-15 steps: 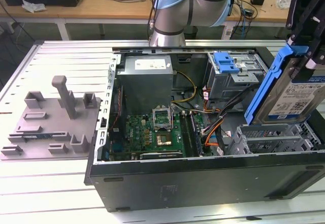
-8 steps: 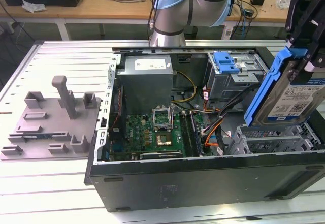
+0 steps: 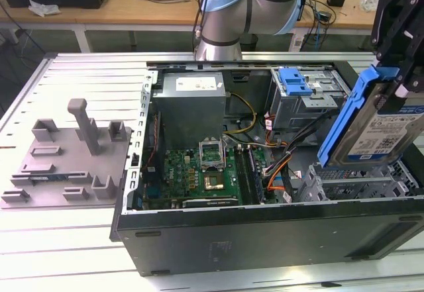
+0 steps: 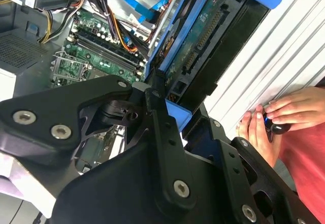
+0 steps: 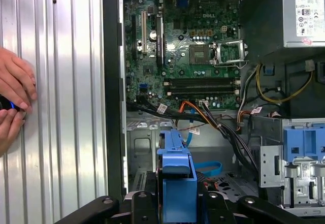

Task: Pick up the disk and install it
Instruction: 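Insert the disk into the insertion slot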

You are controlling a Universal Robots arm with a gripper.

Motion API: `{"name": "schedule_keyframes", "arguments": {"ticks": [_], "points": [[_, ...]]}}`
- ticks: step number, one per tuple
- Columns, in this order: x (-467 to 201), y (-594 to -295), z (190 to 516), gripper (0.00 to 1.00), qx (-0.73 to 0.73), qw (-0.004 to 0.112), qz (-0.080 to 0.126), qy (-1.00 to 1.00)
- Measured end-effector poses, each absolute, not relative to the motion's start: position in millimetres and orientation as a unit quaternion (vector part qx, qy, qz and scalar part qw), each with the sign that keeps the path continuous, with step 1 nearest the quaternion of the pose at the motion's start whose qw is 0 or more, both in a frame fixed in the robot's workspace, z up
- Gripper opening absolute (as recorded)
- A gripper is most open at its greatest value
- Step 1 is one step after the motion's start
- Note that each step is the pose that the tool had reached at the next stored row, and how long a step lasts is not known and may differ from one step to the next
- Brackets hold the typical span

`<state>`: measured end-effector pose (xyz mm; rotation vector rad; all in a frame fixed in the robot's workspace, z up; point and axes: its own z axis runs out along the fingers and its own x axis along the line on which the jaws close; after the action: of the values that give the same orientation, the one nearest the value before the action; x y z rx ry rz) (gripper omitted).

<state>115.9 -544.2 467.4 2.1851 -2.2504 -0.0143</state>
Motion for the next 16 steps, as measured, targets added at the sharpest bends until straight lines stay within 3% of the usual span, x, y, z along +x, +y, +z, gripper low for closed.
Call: {"name": "schedule_keyframes", "arguments": {"ticks": [16], "points": [[115.9,-546.0,457.9,0.37,0.697,0.002,-0.005,-0.717]]}}
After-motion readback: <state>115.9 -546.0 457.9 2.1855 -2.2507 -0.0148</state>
